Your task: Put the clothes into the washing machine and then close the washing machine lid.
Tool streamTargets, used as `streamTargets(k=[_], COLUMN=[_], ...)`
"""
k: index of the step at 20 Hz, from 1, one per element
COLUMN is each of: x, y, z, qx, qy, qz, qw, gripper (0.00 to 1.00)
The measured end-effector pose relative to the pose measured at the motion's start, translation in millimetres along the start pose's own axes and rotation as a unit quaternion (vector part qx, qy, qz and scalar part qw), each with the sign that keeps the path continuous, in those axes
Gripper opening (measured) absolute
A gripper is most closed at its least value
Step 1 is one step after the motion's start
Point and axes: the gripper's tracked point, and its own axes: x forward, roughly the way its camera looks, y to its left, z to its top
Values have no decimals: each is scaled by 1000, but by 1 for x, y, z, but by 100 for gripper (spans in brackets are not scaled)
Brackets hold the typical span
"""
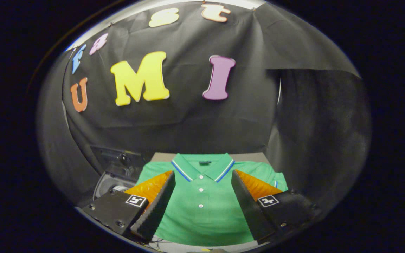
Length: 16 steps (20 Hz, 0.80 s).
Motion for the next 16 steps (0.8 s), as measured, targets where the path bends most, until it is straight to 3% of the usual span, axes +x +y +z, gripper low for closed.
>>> streamTargets(k=[5, 10, 16], x=[43, 52, 52], y=[-10, -16, -13], z=[-39, -68, -66], qx=[1, 7, 8], qy=[77, 130, 128], qz=[-13, -17, -18], qw=[997, 991, 992], gripper=[100, 100, 99])
